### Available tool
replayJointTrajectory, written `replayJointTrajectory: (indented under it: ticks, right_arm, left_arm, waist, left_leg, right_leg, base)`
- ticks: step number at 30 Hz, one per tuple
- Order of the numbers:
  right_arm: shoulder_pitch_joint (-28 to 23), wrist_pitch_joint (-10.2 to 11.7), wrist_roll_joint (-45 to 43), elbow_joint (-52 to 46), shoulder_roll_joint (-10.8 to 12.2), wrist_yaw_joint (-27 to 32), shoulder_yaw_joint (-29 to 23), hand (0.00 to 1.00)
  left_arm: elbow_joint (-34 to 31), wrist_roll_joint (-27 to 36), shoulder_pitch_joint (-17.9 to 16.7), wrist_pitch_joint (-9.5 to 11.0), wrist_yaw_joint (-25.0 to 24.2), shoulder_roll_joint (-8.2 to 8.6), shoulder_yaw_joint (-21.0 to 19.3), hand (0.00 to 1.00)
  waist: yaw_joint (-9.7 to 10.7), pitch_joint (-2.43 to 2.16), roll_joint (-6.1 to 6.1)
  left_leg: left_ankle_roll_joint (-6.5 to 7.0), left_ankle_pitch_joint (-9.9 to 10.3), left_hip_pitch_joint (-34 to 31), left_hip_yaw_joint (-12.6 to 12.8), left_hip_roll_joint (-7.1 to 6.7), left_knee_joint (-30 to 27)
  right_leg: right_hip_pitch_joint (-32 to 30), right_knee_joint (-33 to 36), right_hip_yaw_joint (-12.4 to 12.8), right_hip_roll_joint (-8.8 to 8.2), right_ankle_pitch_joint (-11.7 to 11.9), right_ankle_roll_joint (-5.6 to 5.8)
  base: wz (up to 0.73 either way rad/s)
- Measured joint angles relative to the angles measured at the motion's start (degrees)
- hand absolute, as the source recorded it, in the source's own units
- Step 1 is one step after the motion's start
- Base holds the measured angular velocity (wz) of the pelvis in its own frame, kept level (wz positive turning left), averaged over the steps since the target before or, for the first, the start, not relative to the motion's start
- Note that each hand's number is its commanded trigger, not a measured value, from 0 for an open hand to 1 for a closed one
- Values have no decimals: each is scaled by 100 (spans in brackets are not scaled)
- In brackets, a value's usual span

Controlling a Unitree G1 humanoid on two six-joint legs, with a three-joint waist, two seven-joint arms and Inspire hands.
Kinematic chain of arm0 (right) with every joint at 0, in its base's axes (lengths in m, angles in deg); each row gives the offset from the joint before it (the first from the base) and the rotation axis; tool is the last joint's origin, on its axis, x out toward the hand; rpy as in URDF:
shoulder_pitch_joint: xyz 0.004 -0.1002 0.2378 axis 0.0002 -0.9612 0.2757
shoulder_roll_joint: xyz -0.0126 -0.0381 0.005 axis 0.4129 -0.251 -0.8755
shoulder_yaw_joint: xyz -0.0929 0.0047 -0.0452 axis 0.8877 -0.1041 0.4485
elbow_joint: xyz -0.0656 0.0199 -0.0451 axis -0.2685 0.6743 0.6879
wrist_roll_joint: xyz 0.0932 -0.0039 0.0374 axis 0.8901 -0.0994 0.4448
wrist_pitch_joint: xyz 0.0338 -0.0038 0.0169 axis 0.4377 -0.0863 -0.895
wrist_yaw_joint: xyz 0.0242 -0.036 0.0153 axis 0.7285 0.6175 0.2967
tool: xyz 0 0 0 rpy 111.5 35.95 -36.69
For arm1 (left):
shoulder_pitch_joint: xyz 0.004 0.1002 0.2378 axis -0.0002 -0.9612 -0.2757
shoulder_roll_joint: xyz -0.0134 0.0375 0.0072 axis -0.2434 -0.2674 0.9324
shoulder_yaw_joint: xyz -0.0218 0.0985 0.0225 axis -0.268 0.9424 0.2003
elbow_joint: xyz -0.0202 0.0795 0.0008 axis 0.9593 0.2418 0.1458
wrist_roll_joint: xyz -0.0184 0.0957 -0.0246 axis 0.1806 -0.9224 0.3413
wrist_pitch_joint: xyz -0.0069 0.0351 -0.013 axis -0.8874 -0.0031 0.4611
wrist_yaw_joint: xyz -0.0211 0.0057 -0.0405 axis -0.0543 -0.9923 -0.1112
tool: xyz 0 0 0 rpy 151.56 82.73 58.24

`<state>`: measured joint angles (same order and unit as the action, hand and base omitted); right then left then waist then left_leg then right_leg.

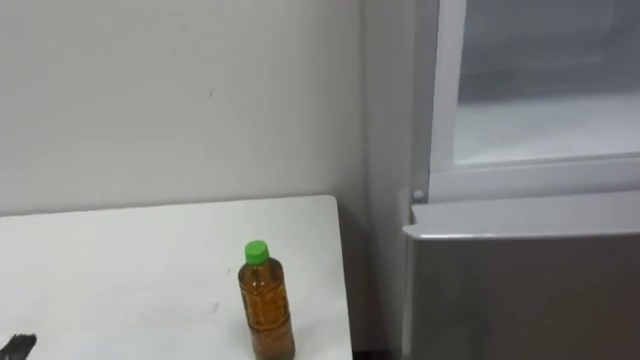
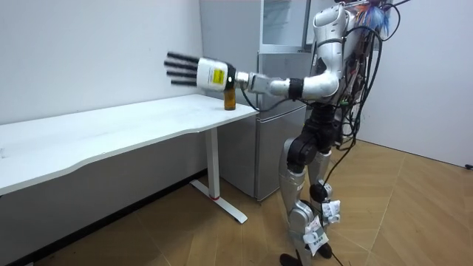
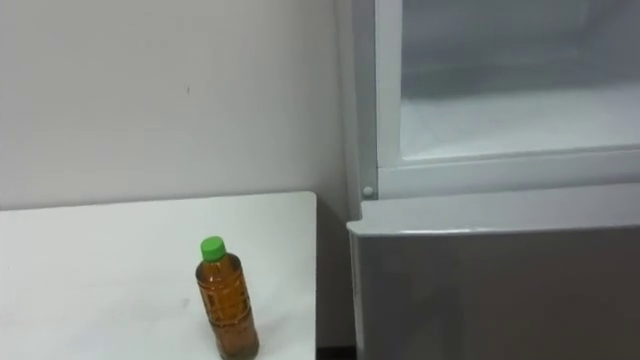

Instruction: Put the bottle in the upper fridge

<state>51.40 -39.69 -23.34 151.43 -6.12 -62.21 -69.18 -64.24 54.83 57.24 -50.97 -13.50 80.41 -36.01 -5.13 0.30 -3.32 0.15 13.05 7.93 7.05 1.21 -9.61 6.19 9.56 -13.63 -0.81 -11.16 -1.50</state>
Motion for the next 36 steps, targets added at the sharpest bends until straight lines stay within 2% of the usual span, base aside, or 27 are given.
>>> replayJointTrajectory:
  ticks: [1, 2, 3, 4, 5, 8, 9, 12, 15, 19, 24, 26, 29, 34, 36]
  right_arm:
    - [8, 2, 10, 2, 0, -2, -34, 0]
    - [26, 4, 0, 3, 1, 8, -49, 0]
    - [18, 4, -22, 8, 2, 6, -52, 0]
    - [-12, -2, -58, 38, 8, 2, -55, 0]
    - [-31, -3, -75, 39, 22, -2, -63, 0]
    - [-44, -5, -87, 14, 105, -36, -58, 0]
    - [-46, -5, -83, 18, 104, -52, -61, 0]
    - [-46, -1, -133, 35, 93, -57, -90, 0]
    - [-14, 0, -138, 54, 47, -47, -89, 0]
    - [11, 8, -127, 111, 67, -124, -78, 0]
    - [115, 13, -137, 341, 102, -226, -69, 0]
    - [123, 12, -137, 369, 102, -247, -48, 0]
    - [149, 13, -122, 370, 107, -243, 73, 0]
    - [185, 30, -120, 394, 112, -158, 161, 0]
    - [246, 36, -85, 461, 110, -128, 193, 0]
  left_arm:
    - [345, 52, -117, 59, 60, 5, 32, 0]
    - [761, 156, -150, 86, 128, 8, 133, 0]
    - [1028, 204, -154, 119, 163, 5, 215, 0]
    - [1617, 212, -153, 171, 185, 12, 344, 0]
    - [1883, 237, -164, 172, 194, 17, 403, 0]
    - [3212, 603, -202, 183, 202, 126, 690, 0]
    - [3431, 664, -220, 183, 189, 128, 763, 0]
    - [4238, 679, -307, 186, 137, 210, 1042, 0]
    - [5031, 683, -323, 188, -7, 207, 1339, 0]
    - [5898, 308, -276, 181, -282, 215, 1398, 0]
    - [6433, 14, -223, 80, -580, 236, 1571, 0]
    - [6599, -128, -109, -62, -723, 240, 1638, 0]
    - [6681, -437, 3, -170, -896, 252, 1801, 0]
    - [6847, -618, 276, -187, -1120, 259, 2250, 0]
    - [6876, -628, 360, -188, -1221, 268, 2268, 0]
  waist:
    - [14, -2, 7]
    - [21, -14, -54]
    - [31, 16, 14]
    - [31, -3, 2]
    - [33, -5, 11]
    - [3, -19, 71]
    - [10, -20, 47]
    - [32, -32, 116]
    - [36, -37, 121]
    - [86, -22, 143]
    - [198, -31, 121]
    - [231, -34, 139]
    - [326, -49, 181]
    - [399, -47, 198]
    - [408, -48, 196]
  left_leg:
    - [0, 1, 2, -2, -4, 0]
    - [1, 1, 35, -18, -4, -1]
    - [1, 1, 46, -33, -14, 2]
    - [2, 2, 62, -72, -17, 2]
    - [2, 2, 65, -77, -20, 3]
    - [1, 3, 50, -75, -6, 4]
    - [1, 3, 47, -83, -6, 4]
    - [1, 3, 62, -91, -12, 20]
    - [3, 5, 60, -85, -9, 20]
    - [7, 11, 21, -77, -9, 21]
    - [8, 12, 34, -45, -14, 24]
    - [8, 12, 41, -8, -12, 23]
    - [8, 12, 20, 38, -12, 15]
    - [8, 12, 8, 114, -10, 13]
    - [8, 12, -14, 148, -7, 10]
  right_leg:
    - [6, -5, 2, -4, -2, 3]
    - [61, -22, -55, -13, -6, 8]
    - [90, -47, -59, -18, -8, 13]
    - [126, -81, -62, -18, -14, 22]
    - [124, -80, -62, -20, -21, 26]
    - [104, -83, -51, -9, -34, 20]
    - [105, -84, -52, -9, -33, 20]
    - [110, -83, -58, -7, -32, 19]
    - [110, -77, -64, -13, -31, 20]
    - [108, -80, -88, -9, -31, 20]
    - [113, -78, -58, -1, -31, 20]
    - [111, -78, -45, 0, -30, 19]
    - [88, -76, -25, -2, -30, 19]
    - [44, -81, 55, 2, -24, 24]
    - [13, -82, 76, 5, -14, 23]
  base:
    - [4]
    - [9]
    - [15]
    - [11]
    - [7]
    - [0]
    - [0]
    - [0]
    - [0]
    - [3]
    - [-1]
    - [-6]
    - [-1]
    - [-7]
    - [-9]
